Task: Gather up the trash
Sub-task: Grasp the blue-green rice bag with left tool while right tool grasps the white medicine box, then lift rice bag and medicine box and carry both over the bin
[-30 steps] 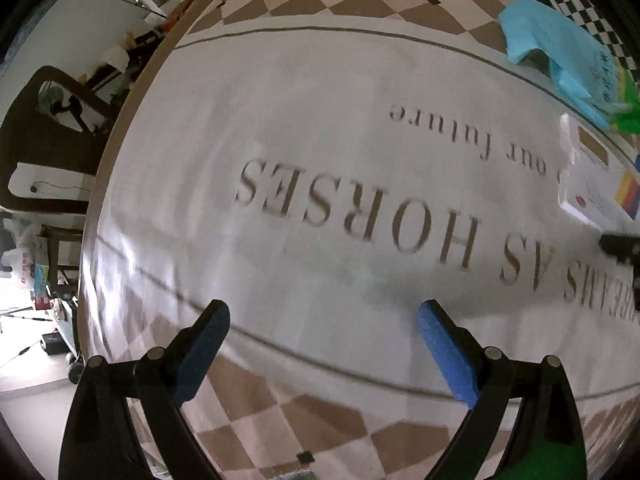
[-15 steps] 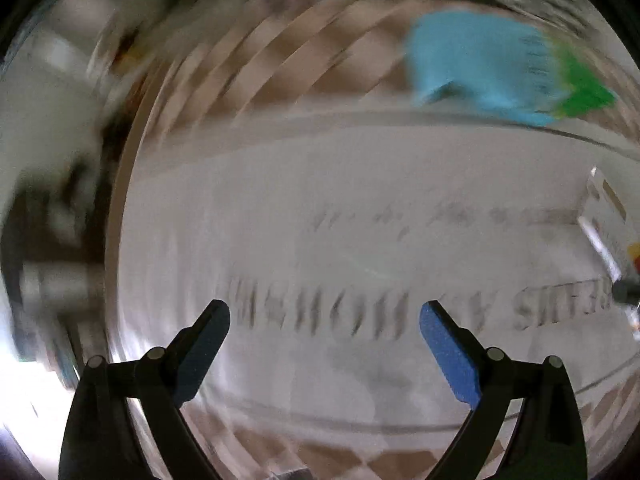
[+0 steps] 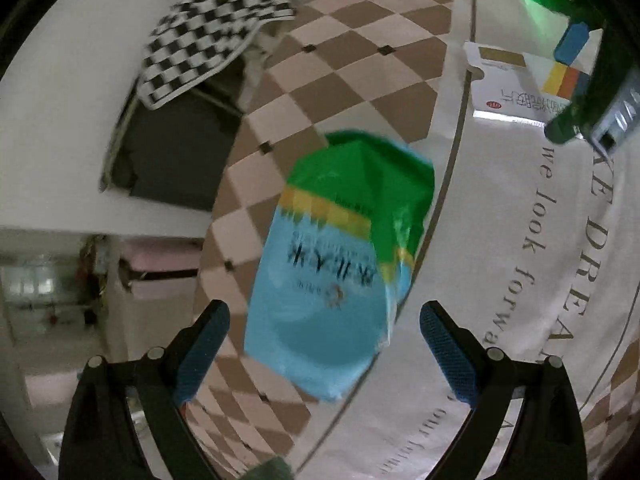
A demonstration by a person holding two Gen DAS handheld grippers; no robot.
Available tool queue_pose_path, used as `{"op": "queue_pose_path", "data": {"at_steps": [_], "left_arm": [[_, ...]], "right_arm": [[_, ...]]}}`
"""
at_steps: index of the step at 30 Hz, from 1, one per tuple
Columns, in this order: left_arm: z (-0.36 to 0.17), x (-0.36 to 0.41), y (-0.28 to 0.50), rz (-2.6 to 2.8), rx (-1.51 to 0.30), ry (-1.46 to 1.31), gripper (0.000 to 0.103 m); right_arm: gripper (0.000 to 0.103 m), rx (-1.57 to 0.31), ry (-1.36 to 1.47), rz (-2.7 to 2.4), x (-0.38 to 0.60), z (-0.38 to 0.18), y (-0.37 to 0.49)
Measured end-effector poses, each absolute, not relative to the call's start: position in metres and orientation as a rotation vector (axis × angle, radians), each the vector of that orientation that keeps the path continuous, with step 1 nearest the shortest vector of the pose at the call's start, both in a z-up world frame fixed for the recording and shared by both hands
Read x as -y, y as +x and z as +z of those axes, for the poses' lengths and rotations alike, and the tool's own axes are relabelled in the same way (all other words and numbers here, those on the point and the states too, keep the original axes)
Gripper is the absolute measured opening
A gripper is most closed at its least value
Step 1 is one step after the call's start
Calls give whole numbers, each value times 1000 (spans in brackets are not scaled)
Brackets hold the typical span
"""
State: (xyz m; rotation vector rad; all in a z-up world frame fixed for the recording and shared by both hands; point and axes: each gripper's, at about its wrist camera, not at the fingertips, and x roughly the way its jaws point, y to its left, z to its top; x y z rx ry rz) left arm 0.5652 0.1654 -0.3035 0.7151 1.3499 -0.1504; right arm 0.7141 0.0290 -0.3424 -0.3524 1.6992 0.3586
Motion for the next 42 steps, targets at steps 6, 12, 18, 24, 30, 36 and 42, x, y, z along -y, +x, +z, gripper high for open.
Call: {"op": "queue_pose_path", "data": {"at_steps": [6,12,18,24,30,36,42], "left_arm": [[-330,-169,584,-223,-1443,748,98],[-355,-175,582,-282,-1534,723,99],[-348,-178,575,-275,-1544,605,86],[-341,-183,544,-176,-1573,330,83],[-338,-191,484,115,-1660,1,83],[-337,-189,433,275,-1626,-298,83],[-341,-179,422,339,-1582,-348,83]], "right_arm": [[95,-1699,-478,401,-43,-355,715],[95,-1670,-469,372,-43,-351,702],[88,-1646,-472,370,-36,-350,688],[82,-1637,-446,394,-30,-342,668],[82,-1666,-403,402,-23,-341,627],[86,-1697,-421,362,-28,-344,604],[90,-1667,-506,359,-44,-349,593]]}}
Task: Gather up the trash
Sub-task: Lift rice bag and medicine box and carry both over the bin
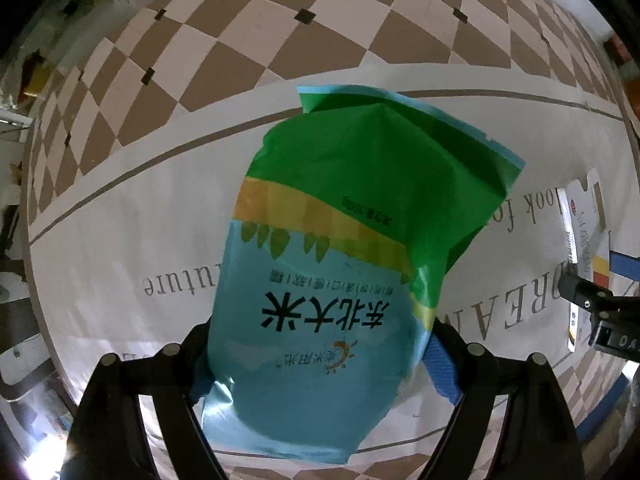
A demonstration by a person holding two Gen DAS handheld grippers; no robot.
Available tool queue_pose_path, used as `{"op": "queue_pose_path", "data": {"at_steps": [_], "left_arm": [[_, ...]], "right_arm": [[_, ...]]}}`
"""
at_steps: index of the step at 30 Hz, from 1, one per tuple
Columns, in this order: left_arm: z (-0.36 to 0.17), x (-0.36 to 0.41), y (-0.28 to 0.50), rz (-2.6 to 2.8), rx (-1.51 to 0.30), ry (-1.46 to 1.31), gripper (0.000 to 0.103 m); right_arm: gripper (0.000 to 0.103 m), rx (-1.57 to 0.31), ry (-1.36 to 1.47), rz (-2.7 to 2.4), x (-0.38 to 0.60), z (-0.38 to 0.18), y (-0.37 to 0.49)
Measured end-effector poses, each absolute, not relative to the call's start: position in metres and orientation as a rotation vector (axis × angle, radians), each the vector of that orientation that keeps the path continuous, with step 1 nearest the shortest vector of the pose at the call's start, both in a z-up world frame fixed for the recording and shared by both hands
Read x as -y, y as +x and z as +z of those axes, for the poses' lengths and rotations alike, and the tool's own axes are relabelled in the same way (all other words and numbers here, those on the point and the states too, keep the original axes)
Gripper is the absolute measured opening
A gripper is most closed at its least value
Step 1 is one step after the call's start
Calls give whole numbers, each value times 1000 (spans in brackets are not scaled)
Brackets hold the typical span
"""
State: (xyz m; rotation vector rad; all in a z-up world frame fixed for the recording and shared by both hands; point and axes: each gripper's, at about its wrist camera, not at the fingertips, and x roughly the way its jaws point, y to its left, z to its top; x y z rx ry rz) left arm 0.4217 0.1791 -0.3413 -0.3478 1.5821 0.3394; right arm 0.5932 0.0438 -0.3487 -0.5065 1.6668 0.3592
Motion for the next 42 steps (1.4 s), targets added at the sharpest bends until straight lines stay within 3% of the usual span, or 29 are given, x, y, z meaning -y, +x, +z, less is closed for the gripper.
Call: {"op": "queue_pose_path", "data": {"at_steps": [5,7,14,23,29,36,42], "left_arm": [[-336,-187,411,366,-1548,-370,83],[-332,-191,405,384,-1528,-380,83],[-288,-170,350,442,-1422,-383,83],[-216,-131,210,464,-1247,-413,83],[-201,-113,109,428,-1182,-427,83],[-219,-89,24,368,-1218,-462,83],[-286,-71,-37,360,-1345,-582,83]], "right_arm": [[89,-1624,-479,381,-40,-350,585],[78,-1598,-480,393,-40,-344,578],[77,-1536,-424,429,-39,-328,522],[77,-1348,-321,481,-14,-263,380],[77,-1281,-232,487,30,-209,294],[77,-1308,-138,473,76,-198,152],[78,-1447,-102,466,120,-248,66]]}}
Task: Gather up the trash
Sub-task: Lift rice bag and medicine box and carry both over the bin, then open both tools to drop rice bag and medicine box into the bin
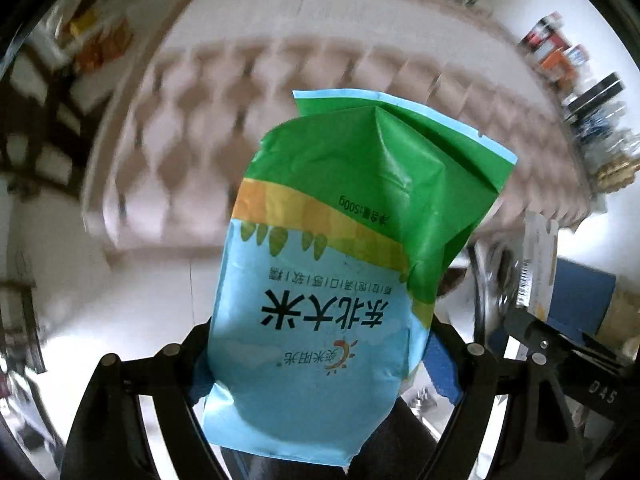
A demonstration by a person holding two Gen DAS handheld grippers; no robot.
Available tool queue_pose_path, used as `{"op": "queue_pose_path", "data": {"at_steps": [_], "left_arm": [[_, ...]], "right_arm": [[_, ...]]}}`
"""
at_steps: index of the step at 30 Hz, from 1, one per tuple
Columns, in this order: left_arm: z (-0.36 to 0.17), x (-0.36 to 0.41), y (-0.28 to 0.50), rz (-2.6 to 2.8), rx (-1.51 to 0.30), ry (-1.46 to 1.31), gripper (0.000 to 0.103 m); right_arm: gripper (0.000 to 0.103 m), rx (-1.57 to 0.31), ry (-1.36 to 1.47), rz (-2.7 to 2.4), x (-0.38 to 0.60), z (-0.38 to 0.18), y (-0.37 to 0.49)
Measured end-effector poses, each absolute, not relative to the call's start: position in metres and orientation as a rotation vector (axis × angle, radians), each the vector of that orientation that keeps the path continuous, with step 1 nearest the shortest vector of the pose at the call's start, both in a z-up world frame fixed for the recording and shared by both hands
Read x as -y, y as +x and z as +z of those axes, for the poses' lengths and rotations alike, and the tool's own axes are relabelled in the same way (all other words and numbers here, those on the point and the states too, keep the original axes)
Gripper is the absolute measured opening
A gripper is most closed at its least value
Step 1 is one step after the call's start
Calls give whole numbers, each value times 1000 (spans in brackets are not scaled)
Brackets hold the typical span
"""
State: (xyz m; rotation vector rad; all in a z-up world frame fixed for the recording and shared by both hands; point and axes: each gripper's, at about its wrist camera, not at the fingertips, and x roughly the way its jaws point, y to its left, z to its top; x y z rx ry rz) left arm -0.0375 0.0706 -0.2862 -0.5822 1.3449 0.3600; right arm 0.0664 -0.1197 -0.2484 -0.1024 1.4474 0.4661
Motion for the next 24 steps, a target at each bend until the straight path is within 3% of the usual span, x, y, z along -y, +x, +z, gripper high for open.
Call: {"op": "queue_pose_path", "data": {"at_steps": [5,16,20,23,24], "left_arm": [[-392,-67,-67,362,-1476,-718,83],[-659,-92,-67,302,-1585,-1065,89],[-711,-105,-70,316,-1595,-1113,98],[-719,-105,-71,345,-1590,-1095,99],[-721,-106,-73,356,-1591,-1082,99]], "right_arm": [[78,-1595,-98,439,144,-340,27],[78,-1810,-16,450,144,-609,16],[78,-1832,-9,472,130,-685,23],[79,-1884,22,504,119,-733,23],[85,-1890,25,510,117,-742,25]]}}
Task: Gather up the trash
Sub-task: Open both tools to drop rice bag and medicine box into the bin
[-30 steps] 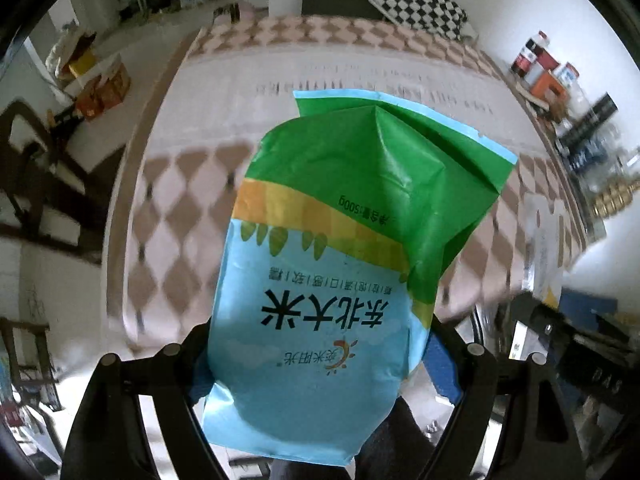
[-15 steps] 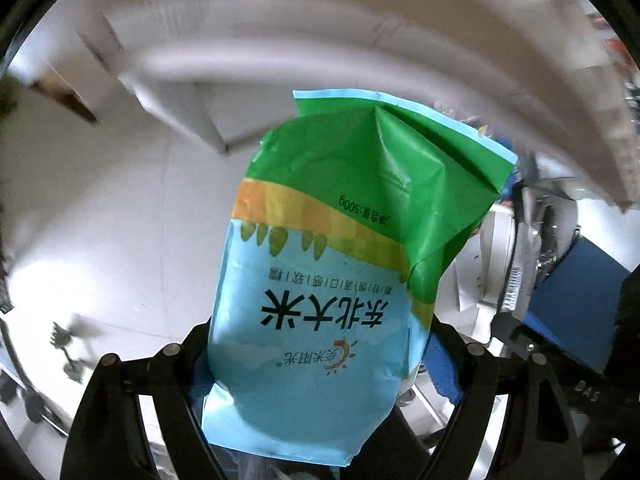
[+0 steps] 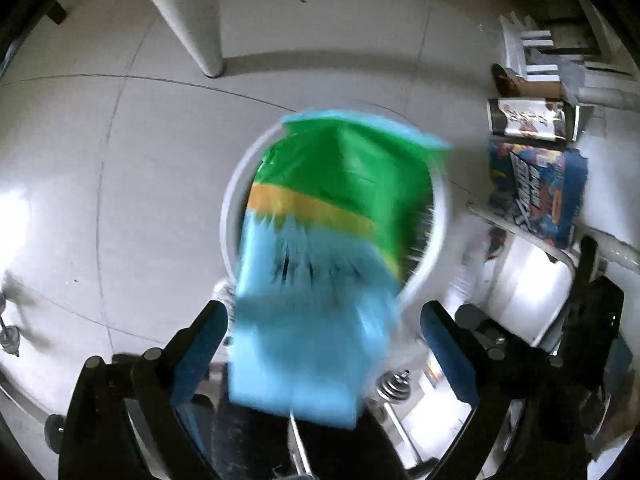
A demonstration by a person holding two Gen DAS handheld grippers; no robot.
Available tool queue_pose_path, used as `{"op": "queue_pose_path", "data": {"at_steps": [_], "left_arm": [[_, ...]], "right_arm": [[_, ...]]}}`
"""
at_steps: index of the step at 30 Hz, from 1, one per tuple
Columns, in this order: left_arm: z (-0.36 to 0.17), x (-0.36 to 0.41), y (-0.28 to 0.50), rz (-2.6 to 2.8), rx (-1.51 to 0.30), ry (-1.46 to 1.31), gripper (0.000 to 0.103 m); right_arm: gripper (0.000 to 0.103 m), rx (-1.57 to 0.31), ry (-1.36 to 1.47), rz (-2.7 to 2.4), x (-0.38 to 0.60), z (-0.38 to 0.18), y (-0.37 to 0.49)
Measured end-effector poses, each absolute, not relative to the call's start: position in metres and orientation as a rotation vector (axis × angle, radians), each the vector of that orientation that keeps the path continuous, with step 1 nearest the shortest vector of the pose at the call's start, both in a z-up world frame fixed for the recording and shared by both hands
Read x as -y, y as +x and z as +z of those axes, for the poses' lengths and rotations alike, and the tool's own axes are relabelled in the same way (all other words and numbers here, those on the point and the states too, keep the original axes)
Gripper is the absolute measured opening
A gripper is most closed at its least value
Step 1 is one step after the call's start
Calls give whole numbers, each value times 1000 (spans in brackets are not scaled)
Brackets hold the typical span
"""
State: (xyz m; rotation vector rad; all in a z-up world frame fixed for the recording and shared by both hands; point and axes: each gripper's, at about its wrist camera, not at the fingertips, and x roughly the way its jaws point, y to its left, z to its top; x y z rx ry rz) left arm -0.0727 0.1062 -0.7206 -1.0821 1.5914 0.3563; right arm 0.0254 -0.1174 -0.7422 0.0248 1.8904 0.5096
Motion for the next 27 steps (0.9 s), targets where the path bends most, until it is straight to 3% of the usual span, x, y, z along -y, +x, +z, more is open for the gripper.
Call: {"op": "queue_pose_path", "data": {"at_steps": [2,7,11,18,27], "left_arm": [[-718,-106,-80,379,-1592,-1063,99],[-683,-108,-103,468,-1578,-953,99],[-635,-97,-111,526,-1577,-821,99],[-512,-71,-116,535,-1554,-681,99],[-348,-49,-117,447,-1499,-659,99]], "right_arm": [[102,-1880,21,539,112,-755,23],[102,-1847,-22,535,114,-751,22],[102,-1771,-157,512,113,-709,17],[102,-1645,-360,500,123,-572,7],[102,-1607,-362,578,141,-374,-8]]}}
